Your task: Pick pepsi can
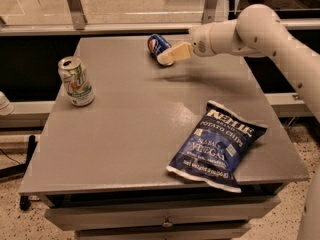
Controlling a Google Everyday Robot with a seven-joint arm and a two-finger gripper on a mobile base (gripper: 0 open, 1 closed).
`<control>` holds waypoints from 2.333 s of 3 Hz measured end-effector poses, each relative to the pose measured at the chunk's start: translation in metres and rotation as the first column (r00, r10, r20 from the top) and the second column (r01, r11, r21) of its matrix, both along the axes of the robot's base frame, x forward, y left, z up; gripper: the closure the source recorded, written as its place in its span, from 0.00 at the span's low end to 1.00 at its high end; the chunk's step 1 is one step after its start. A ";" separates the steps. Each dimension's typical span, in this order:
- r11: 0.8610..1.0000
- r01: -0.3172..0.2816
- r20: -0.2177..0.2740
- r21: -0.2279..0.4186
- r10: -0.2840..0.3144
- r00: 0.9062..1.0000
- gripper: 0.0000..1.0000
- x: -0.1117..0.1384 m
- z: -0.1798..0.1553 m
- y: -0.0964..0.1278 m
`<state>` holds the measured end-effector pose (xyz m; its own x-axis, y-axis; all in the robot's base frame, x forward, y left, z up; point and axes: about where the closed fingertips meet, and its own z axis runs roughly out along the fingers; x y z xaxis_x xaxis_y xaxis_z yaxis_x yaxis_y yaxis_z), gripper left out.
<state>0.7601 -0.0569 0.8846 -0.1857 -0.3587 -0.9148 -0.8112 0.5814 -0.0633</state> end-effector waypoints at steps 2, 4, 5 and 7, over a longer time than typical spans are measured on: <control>0.997 -0.008 0.000 0.080 0.008 1.000 0.00 0.021 -0.028 0.026; 0.996 -0.012 0.022 0.083 0.010 1.000 0.41 0.019 -0.028 0.037; 0.998 -0.026 0.061 0.065 0.022 0.998 0.65 0.009 -0.012 0.035; 0.989 -0.125 0.099 0.078 0.117 0.988 1.00 -0.021 0.040 0.027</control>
Offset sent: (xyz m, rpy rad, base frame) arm 0.0292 0.0317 -0.0406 0.1153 0.0049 -0.0037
